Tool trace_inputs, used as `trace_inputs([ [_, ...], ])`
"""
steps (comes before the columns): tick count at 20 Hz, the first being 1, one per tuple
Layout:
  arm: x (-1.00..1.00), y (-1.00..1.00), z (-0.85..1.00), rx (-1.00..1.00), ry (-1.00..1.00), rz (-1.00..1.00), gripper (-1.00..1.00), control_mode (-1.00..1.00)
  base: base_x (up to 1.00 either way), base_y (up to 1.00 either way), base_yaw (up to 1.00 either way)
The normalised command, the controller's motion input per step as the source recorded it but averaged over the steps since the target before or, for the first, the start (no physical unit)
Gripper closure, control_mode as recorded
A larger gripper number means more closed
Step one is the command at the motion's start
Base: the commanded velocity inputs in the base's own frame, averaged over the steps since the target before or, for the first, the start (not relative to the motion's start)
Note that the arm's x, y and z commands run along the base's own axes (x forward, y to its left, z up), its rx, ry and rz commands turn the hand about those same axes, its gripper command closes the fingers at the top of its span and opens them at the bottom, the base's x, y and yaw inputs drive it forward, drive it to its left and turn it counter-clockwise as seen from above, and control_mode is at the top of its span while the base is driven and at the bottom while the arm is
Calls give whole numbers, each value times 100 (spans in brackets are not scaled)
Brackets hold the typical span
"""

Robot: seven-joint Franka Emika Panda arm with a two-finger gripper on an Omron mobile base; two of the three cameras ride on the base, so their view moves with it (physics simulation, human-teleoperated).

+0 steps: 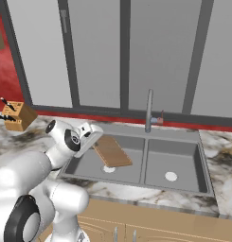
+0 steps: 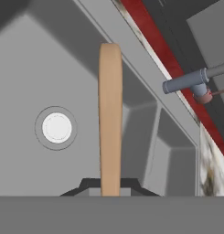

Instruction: Move the cutting board and knife to the sink. Then move spray from the cabinet to the counter.

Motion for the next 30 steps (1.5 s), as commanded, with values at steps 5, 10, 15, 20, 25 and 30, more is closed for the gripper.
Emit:
trace_inputs([
  [5,15,-19,-35,0,0,0,100,-100,0,0,0],
  [10,13,-14,-25,0,0,0,100,-100,0,0,0],
  [15,8,-2,-6,0,0,0,100,-100,0,0,0],
  [20,0,0,0,0,0,0,-100,-100,0,0,0],
  [25,0,0,0,0,0,0,-100,-100,0,0,0],
  [30,0,0,1,0,2,0,-100,-100,0,0,0],
])
